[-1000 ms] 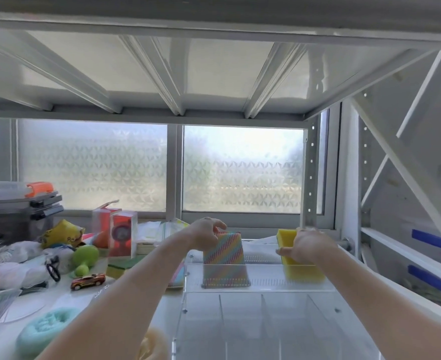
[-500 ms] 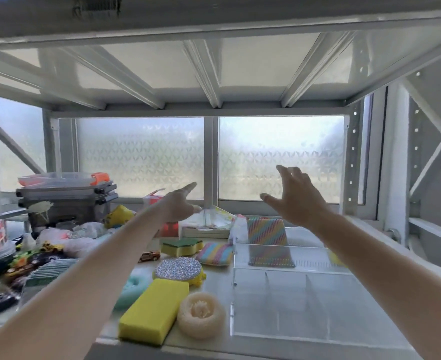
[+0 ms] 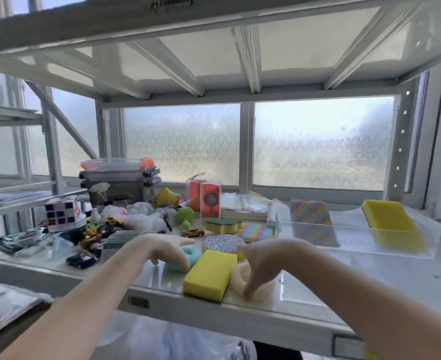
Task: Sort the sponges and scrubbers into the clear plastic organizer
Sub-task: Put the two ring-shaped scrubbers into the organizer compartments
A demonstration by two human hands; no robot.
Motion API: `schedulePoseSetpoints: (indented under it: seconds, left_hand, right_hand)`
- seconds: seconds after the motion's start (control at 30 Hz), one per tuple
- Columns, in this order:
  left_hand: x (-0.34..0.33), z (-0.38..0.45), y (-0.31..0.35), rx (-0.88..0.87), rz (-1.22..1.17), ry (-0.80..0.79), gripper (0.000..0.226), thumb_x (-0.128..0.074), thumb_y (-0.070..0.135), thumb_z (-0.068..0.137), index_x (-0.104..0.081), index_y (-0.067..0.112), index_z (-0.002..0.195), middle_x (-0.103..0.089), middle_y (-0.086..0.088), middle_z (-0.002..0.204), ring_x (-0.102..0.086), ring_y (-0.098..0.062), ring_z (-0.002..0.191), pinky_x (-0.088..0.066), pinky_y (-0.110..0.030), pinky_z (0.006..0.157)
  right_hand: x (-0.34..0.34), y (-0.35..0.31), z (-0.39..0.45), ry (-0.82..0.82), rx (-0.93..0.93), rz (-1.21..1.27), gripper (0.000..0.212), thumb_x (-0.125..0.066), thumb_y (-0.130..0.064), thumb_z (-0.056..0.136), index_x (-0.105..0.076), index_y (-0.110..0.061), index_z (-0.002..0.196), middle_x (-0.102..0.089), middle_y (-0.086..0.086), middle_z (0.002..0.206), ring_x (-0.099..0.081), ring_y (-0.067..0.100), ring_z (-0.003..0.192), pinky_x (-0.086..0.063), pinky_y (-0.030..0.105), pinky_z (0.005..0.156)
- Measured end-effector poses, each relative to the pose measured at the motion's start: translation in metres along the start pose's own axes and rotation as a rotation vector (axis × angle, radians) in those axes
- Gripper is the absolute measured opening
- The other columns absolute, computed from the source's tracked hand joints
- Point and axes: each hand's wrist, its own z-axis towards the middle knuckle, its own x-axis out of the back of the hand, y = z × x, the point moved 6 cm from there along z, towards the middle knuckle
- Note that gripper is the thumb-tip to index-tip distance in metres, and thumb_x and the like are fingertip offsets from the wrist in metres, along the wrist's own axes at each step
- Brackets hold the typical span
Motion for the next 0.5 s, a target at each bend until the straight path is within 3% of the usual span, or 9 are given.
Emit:
schedulePoseSetpoints:
  seconds: [0.1,0.17,0.23,0.37,0.43,0.5]
  left_hand:
    - [-0.004,0.004,0.002,-0.011,-0.002,0.026,0.08,-0.06,0.021,0.082,-0.02,0.034,0.151,-0.027,0.002,0.157,-0.044,-0.025,0.134,-0.045,-0.039,0.102]
    - [-0.004,0.006,0.003,-0.025,0.024,0.069,0.077,-0.061,0.022,0.081,-0.027,0.034,0.149,-0.03,0.002,0.155,-0.041,-0.021,0.135,-0.041,-0.034,0.106]
    - [-0.004,0.009,0.001,-0.02,0.026,0.096,0.077,-0.064,0.025,0.08,-0.03,0.031,0.148,-0.031,0.002,0.155,-0.038,-0.018,0.138,-0.037,-0.029,0.11]
    - [0.011,0.008,-0.001,0.065,0.002,0.182,0.09,-0.073,0.035,0.071,-0.03,0.023,0.149,-0.038,-0.005,0.149,-0.049,-0.021,0.127,-0.048,-0.029,0.1]
    - [0.032,0.001,0.005,0.08,-0.014,0.315,0.094,-0.075,0.044,0.063,-0.035,0.024,0.146,-0.037,-0.008,0.145,-0.046,-0.024,0.126,-0.045,-0.038,0.104]
    - [0.054,-0.008,0.022,0.026,-0.104,0.442,0.093,-0.074,0.045,0.06,-0.038,0.025,0.143,-0.037,-0.009,0.138,-0.046,-0.026,0.123,-0.045,-0.039,0.104]
  right_hand:
    - [-0.01,-0.003,0.0,-0.056,-0.007,0.0,0.077,-0.074,-0.044,0.075,-0.04,-0.01,0.135,-0.054,0.006,0.107,-0.054,0.025,0.092,-0.047,0.034,0.079]
    - [-0.01,-0.003,-0.001,-0.056,-0.001,0.015,0.074,-0.073,-0.043,0.075,-0.042,-0.009,0.134,-0.051,0.005,0.103,-0.052,0.024,0.088,-0.046,0.034,0.076]
    - [-0.009,-0.003,-0.002,-0.06,0.004,0.0,0.072,-0.072,-0.043,0.077,-0.044,-0.008,0.134,-0.056,0.008,0.109,-0.052,0.024,0.088,-0.048,0.036,0.08]
    - [-0.001,-0.004,-0.007,0.023,0.01,-0.016,0.07,-0.071,-0.043,0.077,-0.046,-0.009,0.133,-0.058,0.01,0.128,-0.057,0.028,0.104,-0.05,0.039,0.091]
    - [0.017,0.003,-0.016,0.128,0.027,0.047,0.07,-0.072,-0.039,0.077,-0.044,-0.012,0.136,-0.056,0.009,0.131,-0.057,0.029,0.112,-0.05,0.036,0.09]
    - [0.044,0.021,-0.032,0.253,0.041,0.156,0.073,-0.074,-0.037,0.076,-0.042,-0.016,0.138,-0.055,0.008,0.132,-0.056,0.024,0.106,-0.049,0.029,0.078]
